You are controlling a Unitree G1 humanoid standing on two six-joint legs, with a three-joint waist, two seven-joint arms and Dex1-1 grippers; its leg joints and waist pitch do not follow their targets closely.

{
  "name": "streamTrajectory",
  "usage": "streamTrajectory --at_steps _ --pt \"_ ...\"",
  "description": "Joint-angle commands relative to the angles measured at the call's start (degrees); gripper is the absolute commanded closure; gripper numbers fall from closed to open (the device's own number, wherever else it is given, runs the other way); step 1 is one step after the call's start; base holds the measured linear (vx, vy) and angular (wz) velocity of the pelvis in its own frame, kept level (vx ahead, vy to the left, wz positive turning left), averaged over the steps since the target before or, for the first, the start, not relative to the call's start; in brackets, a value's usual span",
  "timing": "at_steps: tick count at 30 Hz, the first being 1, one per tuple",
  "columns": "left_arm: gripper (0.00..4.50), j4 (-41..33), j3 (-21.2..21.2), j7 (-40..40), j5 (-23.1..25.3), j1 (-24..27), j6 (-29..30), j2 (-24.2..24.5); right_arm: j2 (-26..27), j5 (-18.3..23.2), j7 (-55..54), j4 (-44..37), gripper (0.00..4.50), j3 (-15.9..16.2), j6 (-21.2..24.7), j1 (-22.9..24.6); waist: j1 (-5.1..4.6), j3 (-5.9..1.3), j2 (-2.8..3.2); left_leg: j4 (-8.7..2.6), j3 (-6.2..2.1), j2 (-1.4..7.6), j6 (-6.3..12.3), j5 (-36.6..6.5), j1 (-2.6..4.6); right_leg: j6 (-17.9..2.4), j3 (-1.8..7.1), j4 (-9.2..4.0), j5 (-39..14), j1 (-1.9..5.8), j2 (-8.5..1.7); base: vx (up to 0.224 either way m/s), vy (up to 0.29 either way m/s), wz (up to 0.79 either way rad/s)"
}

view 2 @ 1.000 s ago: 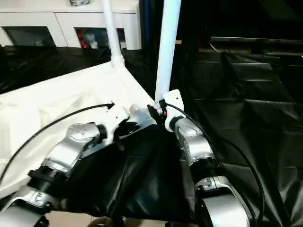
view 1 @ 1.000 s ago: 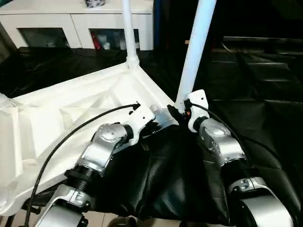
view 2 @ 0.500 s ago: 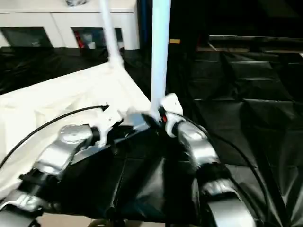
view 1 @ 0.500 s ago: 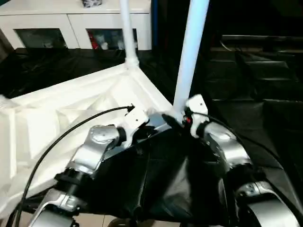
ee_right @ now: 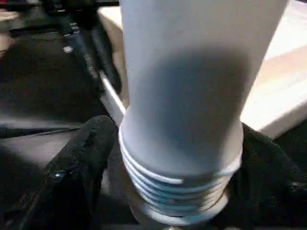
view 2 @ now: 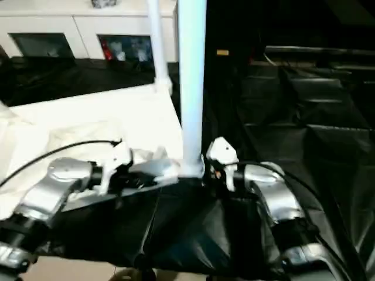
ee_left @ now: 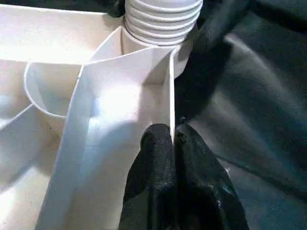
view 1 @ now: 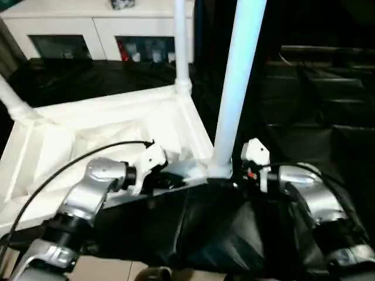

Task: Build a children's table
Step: Rotate leg to tighten

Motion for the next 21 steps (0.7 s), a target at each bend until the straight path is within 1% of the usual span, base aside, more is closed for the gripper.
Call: streamTrajectory --at_steps 1,3,5,6,7,9,12,14,15,16,18,19,20,21 --pt "4.50 -3.8 0.5 -1.5 -2.5 -1.6 -2.5 -0.1 0.7 0.6 4.2 -2.8 1.07 3.7 0.7 0.9 0.13 -5.00 -0.17 -4.16 -1.90 4.33 4.14 -10.7 1.41 -15.8 2.80 -3.71 -8.6 2.41 -3.89 0.000 0.000 0.00" --pt "4.50 -3.4 0.5 -1.9 -2.3 -1.6 -2.9 0.3 0.4 0.4 4.5 -3.0 1.10 3.9 0.9 0.9 0.44 -5.09 -0.10 -4.16 -1.85 4.44 3.90 -10.1 1.46 -15.8 2.76 -3.55 -8.0 2.33 -3.86 0.000 0.000 0.00" --pt "4.50 -3.4 0.4 -2.1 -2.3 -1.5 -3.0 0.4 0.3 0.4 4.7 -3.3 1.44 3.9 1.2 1.0 0.62 -5.02 -0.13 -4.23 -1.90 4.44 3.63 -10.5 1.38 -15.6 2.75 -3.53 -8.3 2.38 -3.88 0.000 0.000 0.00" --pt "4.50 -3.4 0.5 -2.3 -2.4 -1.5 -3.0 0.5 0.3 0.5 5.0 -3.7 1.44 3.9 1.6 1.1 0.65 -5.01 -0.14 -4.25 -1.91 4.46 3.55 -10.5 1.39 -15.6 2.77 -3.57 -8.3 2.37 -3.91 0.000 0.000 0.00" --pt "4.50 -3.6 0.5 -2.4 -2.5 -1.4 -2.9 0.6 0.2 0.5 5.1 -4.1 1.48 3.9 1.9 1.2 0.73 -4.98 -0.29 -4.26 -1.91 4.45 3.44 -10.6 1.40 -15.5 2.78 -3.58 -8.5 2.34 -3.91 0.000 0.000 0.00" --pt "4.50 -3.8 0.5 -2.6 -2.7 -1.2 -2.7 0.8 0.0 0.8 5.4 -4.6 1.67 4.2 2.4 1.3 0.76 -4.94 -0.31 -4.30 -1.95 4.41 3.35 -10.5 1.32 -15.3 2.77 -3.54 -8.6 2.43 -3.90 0.000 0.000 0.00" --pt "4.50 -3.9 0.4 -2.9 -2.6 -1.0 -2.6 1.0 0.0 1.0 5.9 -4.9 1.69 4.4 2.9 1.5 0.81 -4.86 -0.27 -4.28 -1.94 4.40 3.33 -10.8 1.30 -15.0 2.81 -3.66 -9.4 2.37 -4.00 0.000 0.000 0.00" --pt "4.50 -3.8 0.4 -2.7 -2.5 -0.9 -2.6 0.9 0.3 1.1 5.9 -5.0 1.71 4.4 3.1 1.7 0.88 -4.90 -0.31 -4.29 -2.00 4.47 3.30 -10.5 1.22 -14.9 2.84 -3.63 -9.3 2.47 -4.08 0.000 0.000 0.00" --pt "4.50 -3.6 0.5 -2.1 -2.2 -0.9 -2.6 0.7 0.5 1.2 5.4 -4.9 1.71 4.2 3.2 1.8 0.86 -4.89 -0.30 -4.30 -2.00 4.47 3.32 -10.5 1.25 -14.8 2.80 -3.61 -9.3 2.40 -3.99 0.000 0.000 0.00" --pt "4.50 -3.2 0.5 -0.9 -1.7 -1.0 -2.6 0.1 1.1 1.0 4.3 -4.6 1.72 4.0 3.5 1.8 0.88 -4.91 -0.21 -4.29 -2.00 4.43 3.27 -10.5 1.29 -14.8 2.78 -3.62 -9.2 2.36 -3.95 0.000 0.000 0.00" --pt "4.50 -2.1 0.5 1.9 -0.6 -1.6 -2.6 -1.2 2.2 0.3 1.3 -3.6 1.72 3.3 3.7 1.6 0.79 -4.79 -0.27 -4.40 -1.99 4.48 3.07 -10.9 1.29 -14.9 2.81 -3.72 -9.7 2.34 -3.96 0.000 0.000 0.00" --pt "4.50 -0.2 0.8 6.4 0.9 -2.8 -2.6 -3.2 4.0 -0.9 -3.9 -1.4 1.72 2.2 4.2 0.7 0.70 -4.77 -0.33 -4.41 -2.02 4.45 2.65 -11.3 1.33 -14.8 2.86 -3.80 -10.2 2.25 -3.99 0.000 0.000 0.00" --pt "4.50 1.3 1.0 9.5 1.8 -3.8 -2.7 -4.9 5.7 -1.9 -8.6 0.8 1.72 1.1 4.1 -0.2 0.56 -4.69 -0.41 -4.38 -1.88 4.30 1.93 -12.1 1.66 -14.7 2.91 -4.13 -11.6 1.95 -3.95 0.000 0.000 0.00" --pt "4.50 1.3 1.0 9.5 1.8 -3.8 -2.7 -4.9 5.7 -1.9 -8.6 0.8 1.72 1.1 4.1 -0.2 0.46 -4.60 -0.41 -4.41 -1.91 4.22 1.42 -12.5 1.68 -14.6 2.96 -4.26 -12.6 1.93 -4.00 0.000 0.000 0.00"
